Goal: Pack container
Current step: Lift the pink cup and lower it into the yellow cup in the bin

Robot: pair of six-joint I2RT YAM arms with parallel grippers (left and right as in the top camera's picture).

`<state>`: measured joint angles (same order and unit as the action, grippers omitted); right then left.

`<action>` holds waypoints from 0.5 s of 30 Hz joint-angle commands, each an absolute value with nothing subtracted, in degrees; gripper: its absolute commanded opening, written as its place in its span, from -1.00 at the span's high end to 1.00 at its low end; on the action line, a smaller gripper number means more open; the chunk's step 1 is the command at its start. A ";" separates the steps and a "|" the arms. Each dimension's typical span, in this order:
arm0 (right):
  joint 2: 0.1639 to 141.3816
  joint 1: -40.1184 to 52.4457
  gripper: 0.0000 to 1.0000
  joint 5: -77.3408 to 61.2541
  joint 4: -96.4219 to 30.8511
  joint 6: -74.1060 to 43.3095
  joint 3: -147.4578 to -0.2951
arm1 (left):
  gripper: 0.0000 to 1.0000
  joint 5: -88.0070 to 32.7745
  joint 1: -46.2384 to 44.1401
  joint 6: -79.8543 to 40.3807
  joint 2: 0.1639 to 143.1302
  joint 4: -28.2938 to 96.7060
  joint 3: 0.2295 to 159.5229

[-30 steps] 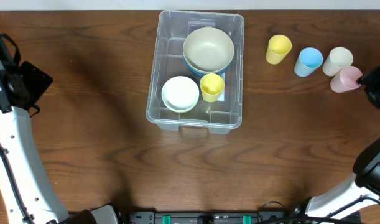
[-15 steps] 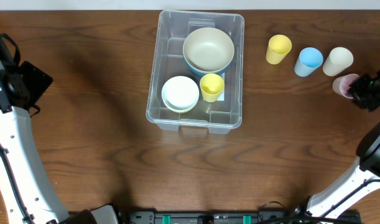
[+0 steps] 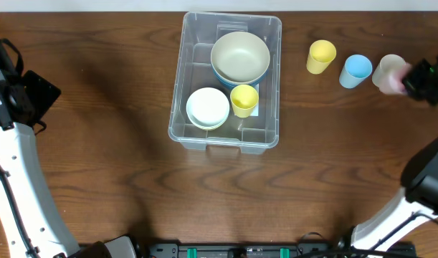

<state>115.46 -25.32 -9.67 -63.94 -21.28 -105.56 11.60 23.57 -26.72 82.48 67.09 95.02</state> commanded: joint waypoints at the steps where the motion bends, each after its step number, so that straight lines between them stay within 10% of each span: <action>1: 109.03 -14.28 0.97 -10.50 -64.49 -18.63 -107.70 | -0.96 12.27 23.83 -25.98 82.52 67.26 95.81; 15: 109.25 23.57 0.97 2.70 -56.51 -15.99 -109.30 | -0.96 12.27 23.83 -25.98 82.52 67.24 95.81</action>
<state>108.51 21.32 -2.76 -57.08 -17.19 -108.79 11.60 23.57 -26.72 82.48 67.09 95.02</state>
